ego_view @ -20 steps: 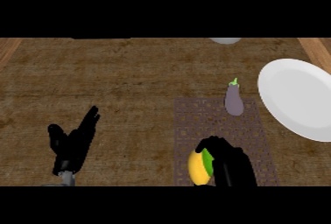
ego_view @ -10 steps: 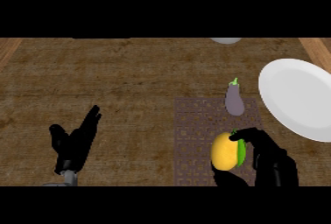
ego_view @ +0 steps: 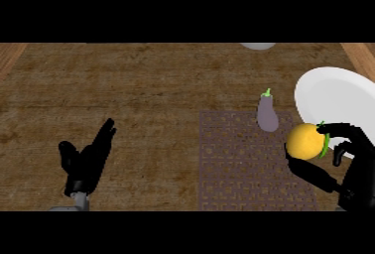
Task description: Pick the lemon from the placemat and place it in the plate
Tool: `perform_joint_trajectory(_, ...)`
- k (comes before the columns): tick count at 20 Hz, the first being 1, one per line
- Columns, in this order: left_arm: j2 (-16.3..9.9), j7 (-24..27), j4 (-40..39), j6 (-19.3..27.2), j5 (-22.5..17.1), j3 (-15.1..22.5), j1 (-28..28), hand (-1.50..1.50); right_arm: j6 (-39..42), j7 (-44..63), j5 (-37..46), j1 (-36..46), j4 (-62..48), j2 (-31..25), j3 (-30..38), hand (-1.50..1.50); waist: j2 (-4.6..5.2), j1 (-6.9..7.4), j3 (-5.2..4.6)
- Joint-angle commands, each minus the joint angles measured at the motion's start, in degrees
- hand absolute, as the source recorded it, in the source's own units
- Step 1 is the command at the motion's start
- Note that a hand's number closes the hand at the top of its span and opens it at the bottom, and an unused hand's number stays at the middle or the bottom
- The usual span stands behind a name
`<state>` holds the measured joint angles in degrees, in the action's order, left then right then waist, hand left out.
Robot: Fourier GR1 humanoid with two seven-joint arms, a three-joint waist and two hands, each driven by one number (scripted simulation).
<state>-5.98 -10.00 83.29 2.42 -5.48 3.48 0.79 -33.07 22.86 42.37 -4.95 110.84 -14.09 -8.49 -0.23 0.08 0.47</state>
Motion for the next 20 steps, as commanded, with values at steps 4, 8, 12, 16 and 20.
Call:
perform_joint_trajectory(4,1.1,-5.3,2.6,1.1,0.9,2.1,1.6,0.00,-5.4,-13.5,-12.8,8.2,-17.7,-5.5,15.0,1.50,0.38,0.50,-0.33)
perform_joint_trajectory(8,1.9,-3.3,-3.2,1.4,1.0,0.5,-3.0,0.00,-2.4,-21.6,-21.7,16.9,-31.5,-10.5,22.2,1.50,0.67,0.67,-0.32)
perform_joint_trajectory(12,-0.3,-3.7,-0.7,-0.8,0.1,-0.2,-0.4,0.00,-1.2,-35.3,-27.3,21.1,-45.5,-12.0,26.7,1.50,0.61,1.00,-0.31)
perform_joint_trajectory(16,1.9,-2.3,-3.7,0.5,1.5,0.8,-1.7,0.00,2.0,-40.8,-29.3,29.8,-60.3,-15.4,30.5,1.50,0.79,1.31,-0.33)
perform_joint_trajectory(20,0.6,-4.7,1.2,-1.5,0.5,1.7,0.2,0.00,4.9,-35.2,-26.4,33.0,-72.0,-19.9,30.2,1.50,1.13,2.82,-0.32)
